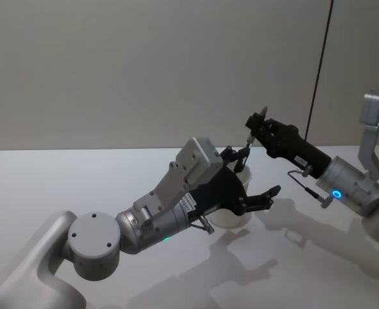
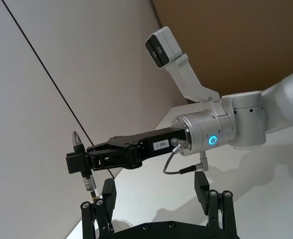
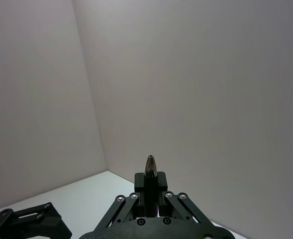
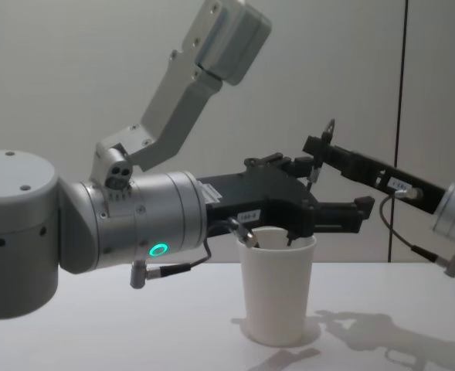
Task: Place the pen into the pen holder.
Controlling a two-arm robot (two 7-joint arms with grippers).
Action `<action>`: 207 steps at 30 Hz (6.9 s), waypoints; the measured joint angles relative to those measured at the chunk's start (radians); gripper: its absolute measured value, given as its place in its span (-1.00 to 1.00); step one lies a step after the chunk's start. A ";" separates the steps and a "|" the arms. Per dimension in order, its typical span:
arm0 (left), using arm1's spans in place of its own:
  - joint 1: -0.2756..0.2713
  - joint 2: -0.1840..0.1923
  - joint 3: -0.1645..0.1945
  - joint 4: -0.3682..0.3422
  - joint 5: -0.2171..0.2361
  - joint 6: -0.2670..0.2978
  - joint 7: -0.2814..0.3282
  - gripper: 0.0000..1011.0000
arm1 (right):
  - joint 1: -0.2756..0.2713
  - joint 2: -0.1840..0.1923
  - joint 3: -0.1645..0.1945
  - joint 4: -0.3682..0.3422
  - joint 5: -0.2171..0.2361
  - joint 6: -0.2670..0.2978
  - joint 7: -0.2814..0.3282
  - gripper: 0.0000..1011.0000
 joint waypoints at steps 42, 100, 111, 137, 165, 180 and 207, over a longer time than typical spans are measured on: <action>0.000 0.000 0.000 0.000 0.000 0.000 0.000 0.98 | -0.168 0.037 -0.023 -0.300 -0.041 0.069 -0.150 0.72; 0.000 0.000 0.000 0.000 0.000 0.000 0.000 0.98 | -0.516 0.193 0.072 -0.889 -0.141 0.171 -0.482 0.98; 0.000 0.000 0.000 0.000 0.000 0.000 0.000 0.98 | -0.592 0.219 0.080 -0.988 -0.183 0.201 -0.590 0.98; 0.004 0.003 0.000 -0.004 -0.001 0.002 0.011 0.98 | -0.667 0.240 0.084 -1.081 -0.229 0.234 -0.710 0.98; 0.130 0.090 -0.003 -0.162 -0.065 0.073 0.342 0.98 | -0.888 0.261 0.025 -1.411 -0.338 0.392 -1.022 0.98; 0.203 0.141 -0.006 -0.253 -0.101 0.114 0.535 0.98 | -0.944 0.265 0.010 -1.494 -0.365 0.432 -1.101 0.98; 0.221 0.153 -0.006 -0.275 -0.110 0.124 0.582 0.98 | -0.944 0.265 0.011 -1.495 -0.365 0.431 -1.101 0.98</action>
